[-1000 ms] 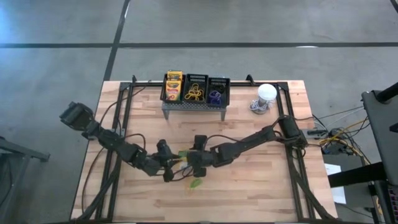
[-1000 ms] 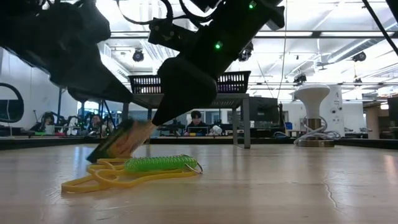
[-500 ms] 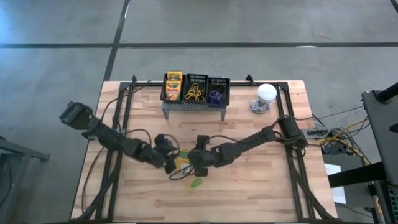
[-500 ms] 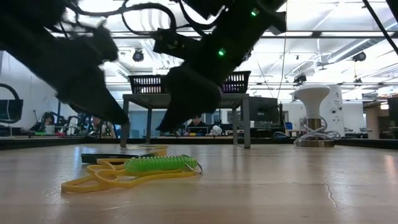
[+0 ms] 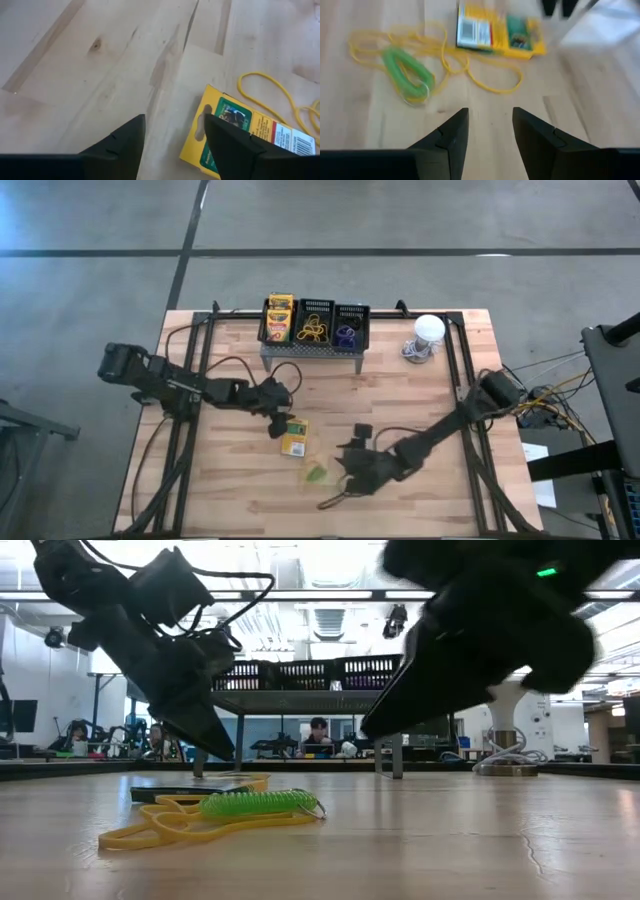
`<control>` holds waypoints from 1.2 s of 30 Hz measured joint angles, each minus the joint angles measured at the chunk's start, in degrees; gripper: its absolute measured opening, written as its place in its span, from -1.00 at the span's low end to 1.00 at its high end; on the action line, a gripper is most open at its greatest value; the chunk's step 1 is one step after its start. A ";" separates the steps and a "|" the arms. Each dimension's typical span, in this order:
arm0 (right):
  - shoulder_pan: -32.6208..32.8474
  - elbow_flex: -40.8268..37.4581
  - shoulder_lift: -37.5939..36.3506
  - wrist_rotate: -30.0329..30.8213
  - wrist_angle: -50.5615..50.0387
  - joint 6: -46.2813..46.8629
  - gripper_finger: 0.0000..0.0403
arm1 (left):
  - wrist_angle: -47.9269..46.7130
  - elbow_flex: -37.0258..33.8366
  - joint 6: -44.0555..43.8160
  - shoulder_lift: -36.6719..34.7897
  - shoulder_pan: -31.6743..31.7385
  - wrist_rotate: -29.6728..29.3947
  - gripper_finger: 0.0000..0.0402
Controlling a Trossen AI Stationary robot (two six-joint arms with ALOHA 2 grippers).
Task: Pick & Place Office Desk Supplies
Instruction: Put the yellow crayon box into the left black bin on the shelf
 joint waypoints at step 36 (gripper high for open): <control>-0.87 -9.53 -2.77 4.63 16.85 -3.37 -0.26 | 7.05 0.20 7.17 5.01 0.90 23.59 -0.99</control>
